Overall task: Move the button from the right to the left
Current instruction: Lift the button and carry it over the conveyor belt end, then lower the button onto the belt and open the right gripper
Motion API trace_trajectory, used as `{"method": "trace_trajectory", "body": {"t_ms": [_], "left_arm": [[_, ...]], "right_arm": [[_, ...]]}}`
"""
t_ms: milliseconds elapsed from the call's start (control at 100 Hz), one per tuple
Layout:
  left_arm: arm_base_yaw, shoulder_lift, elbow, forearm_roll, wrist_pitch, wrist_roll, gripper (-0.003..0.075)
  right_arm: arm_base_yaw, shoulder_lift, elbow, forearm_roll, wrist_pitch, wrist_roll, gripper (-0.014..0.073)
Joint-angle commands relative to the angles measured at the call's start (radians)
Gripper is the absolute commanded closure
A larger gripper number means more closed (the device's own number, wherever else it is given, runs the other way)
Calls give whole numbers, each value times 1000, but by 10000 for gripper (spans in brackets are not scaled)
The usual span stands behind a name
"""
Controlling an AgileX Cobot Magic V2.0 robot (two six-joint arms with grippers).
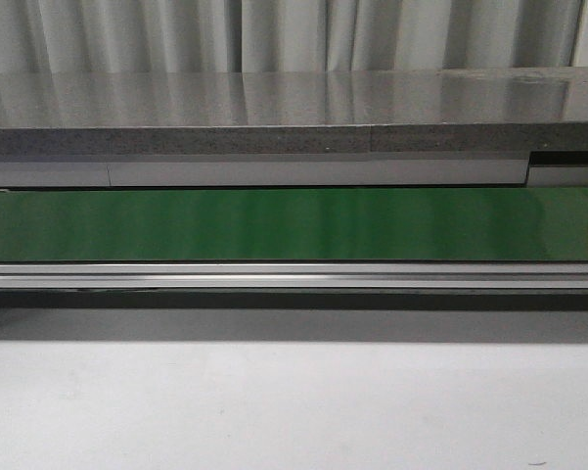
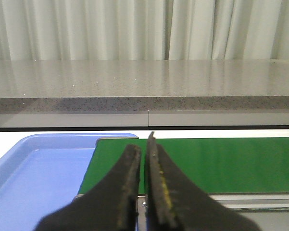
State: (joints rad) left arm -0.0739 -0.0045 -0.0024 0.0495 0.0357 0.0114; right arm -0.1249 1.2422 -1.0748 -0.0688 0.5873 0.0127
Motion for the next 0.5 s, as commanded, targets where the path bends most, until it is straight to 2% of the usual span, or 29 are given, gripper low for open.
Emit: {"method": "trace_trajectory", "body": {"t_ms": [0, 210, 490], "left_arm": [[-1, -36, 41, -7, -79, -11, 715], [-1, -36, 41, -7, -79, -11, 715], [-1, -36, 41, -7, -79, -11, 715]], "right_arm": [[0, -97, -8, 0, -65, -25, 69], [37, -263, 137, 5, -148, -34, 69], [178, -478, 415, 27, -282, -33, 69]]}}
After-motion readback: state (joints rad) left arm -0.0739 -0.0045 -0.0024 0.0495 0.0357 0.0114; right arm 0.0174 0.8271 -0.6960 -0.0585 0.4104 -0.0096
